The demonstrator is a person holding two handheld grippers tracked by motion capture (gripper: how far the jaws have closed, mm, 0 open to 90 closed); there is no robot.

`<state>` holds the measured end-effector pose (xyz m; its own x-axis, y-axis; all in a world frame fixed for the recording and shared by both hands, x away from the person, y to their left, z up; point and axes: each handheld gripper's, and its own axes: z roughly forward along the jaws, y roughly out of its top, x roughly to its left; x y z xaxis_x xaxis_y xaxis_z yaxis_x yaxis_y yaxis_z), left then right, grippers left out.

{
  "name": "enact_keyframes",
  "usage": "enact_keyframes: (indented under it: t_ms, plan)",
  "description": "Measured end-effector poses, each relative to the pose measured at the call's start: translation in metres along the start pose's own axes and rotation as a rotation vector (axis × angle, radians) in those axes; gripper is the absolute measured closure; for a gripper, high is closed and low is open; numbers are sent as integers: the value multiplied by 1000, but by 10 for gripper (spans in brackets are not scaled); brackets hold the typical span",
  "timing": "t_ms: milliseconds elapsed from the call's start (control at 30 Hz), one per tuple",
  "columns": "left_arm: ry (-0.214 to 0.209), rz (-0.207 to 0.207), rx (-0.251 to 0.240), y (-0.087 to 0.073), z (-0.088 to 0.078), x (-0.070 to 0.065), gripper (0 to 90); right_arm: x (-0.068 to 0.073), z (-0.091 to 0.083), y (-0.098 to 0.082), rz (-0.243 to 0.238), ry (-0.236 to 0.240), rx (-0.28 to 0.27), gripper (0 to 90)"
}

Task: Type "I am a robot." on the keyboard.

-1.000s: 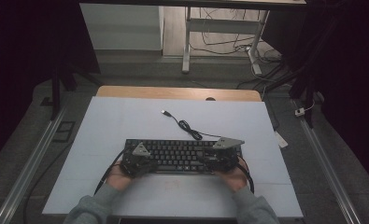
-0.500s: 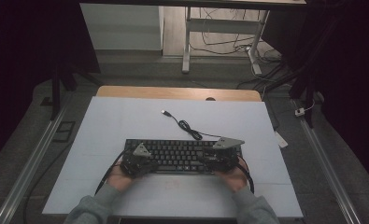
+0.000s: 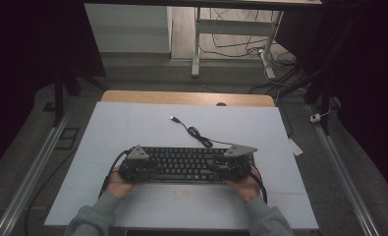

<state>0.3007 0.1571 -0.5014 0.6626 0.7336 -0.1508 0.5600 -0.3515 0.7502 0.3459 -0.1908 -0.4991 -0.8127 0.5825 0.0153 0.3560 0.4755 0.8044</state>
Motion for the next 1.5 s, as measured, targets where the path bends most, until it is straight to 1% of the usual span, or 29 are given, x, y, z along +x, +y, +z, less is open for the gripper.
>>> enact_keyframes:
  t_ms: [67, 200, 367, 467, 567, 700, 967, 1500]
  plan:
    - [14, -24, -12, 0, -3, 4, 513, 0, 0, 0, 2, -1, 3, 513]
    - [35, -63, -20, -1, -9, 13, 437, 0, -1, 0, 1, -3, 1, 512]
    - [47, -94, -20, -2, -15, 20, 402, -1, -1, 0, 3, -1, 0, 512]
    - [49, -102, -22, -2, -17, 23, 388, -1, -1, 0, 3, -1, 0, 512]
    - [54, -106, -23, -3, -19, 25, 375, -1, -1, 0, 3, 0, 1, 512]
    - [58, -101, -25, -3, -19, 26, 370, -1, -1, 0, 2, 0, 2, 512]
    - [60, -91, -22, -3, -20, 25, 370, -1, -1, 0, 2, -1, 2, 512]
    - [73, -86, -14, -4, -20, 25, 375, 0, 0, 0, 1, 0, 3, 512]
